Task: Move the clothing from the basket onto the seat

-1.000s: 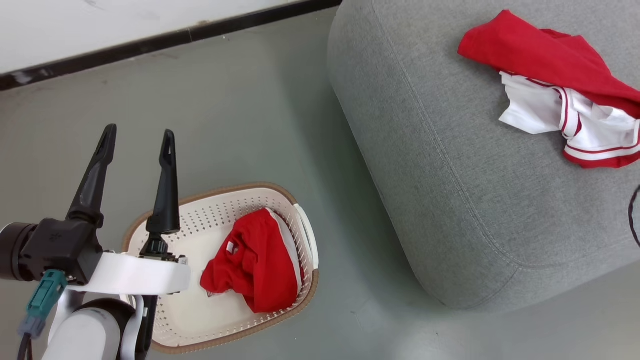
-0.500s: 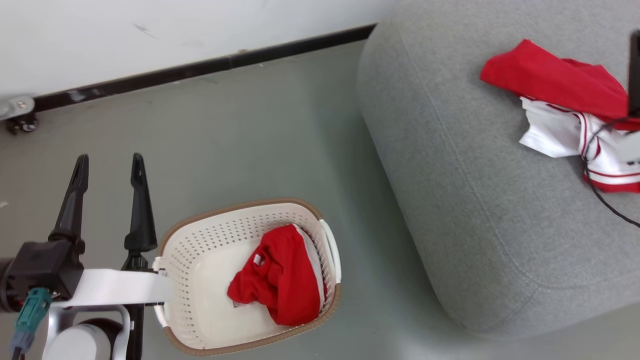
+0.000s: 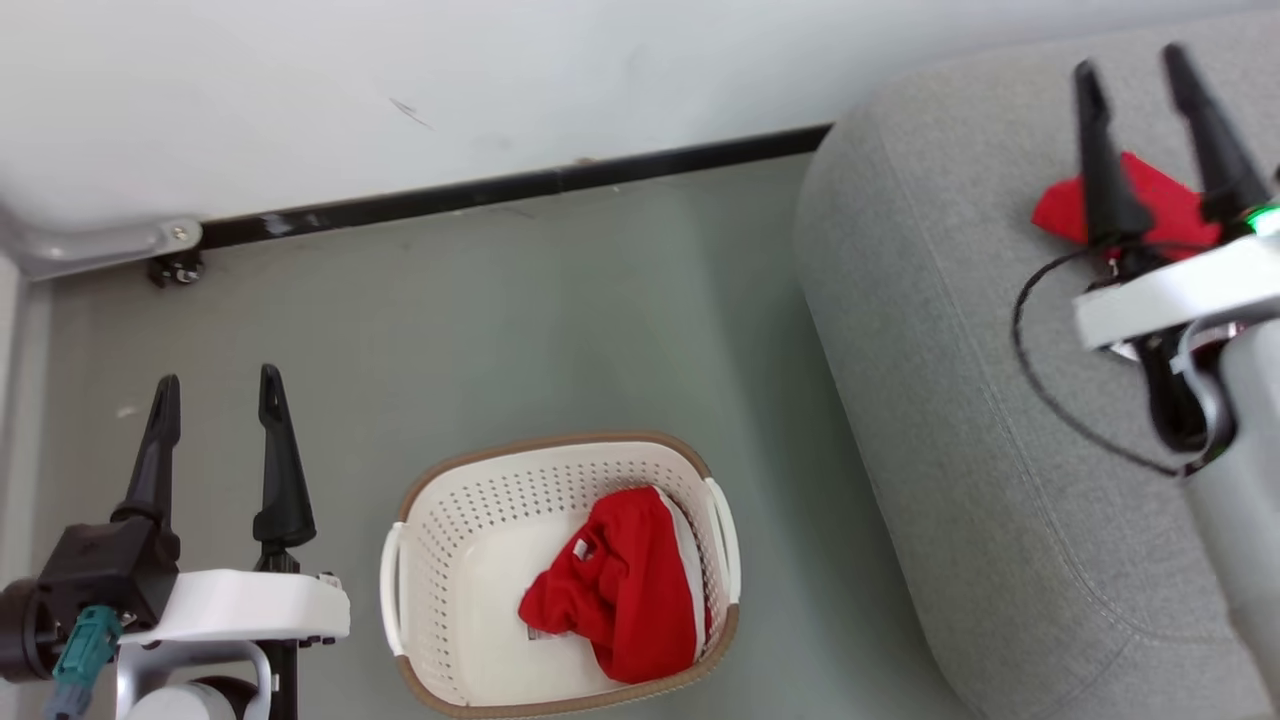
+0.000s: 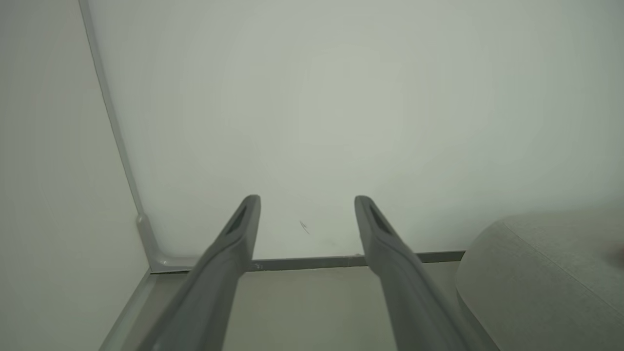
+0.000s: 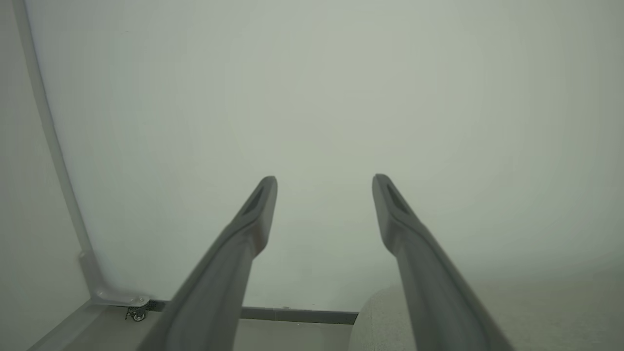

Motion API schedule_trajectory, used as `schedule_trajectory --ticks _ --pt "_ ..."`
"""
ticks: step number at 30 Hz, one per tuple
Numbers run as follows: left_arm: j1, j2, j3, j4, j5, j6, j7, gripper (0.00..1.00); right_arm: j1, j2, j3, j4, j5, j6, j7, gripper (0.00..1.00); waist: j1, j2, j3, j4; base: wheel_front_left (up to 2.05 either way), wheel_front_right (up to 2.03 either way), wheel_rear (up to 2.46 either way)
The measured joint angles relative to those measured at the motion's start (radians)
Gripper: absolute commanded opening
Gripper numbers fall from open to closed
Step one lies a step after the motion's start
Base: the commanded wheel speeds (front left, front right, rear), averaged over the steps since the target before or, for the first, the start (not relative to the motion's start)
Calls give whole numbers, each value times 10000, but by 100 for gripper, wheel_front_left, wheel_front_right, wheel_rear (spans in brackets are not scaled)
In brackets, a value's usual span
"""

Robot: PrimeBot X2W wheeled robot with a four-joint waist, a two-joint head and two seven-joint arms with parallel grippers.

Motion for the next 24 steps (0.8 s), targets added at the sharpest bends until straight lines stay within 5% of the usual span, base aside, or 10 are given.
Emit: schedule_trajectory --ticks 24 --pt "709 -412 -669 1290 -169 -242 -234 100 3299 1526 -395 -700 -1135 0 -6 100 0 0 -1600 1126 0 0 0"
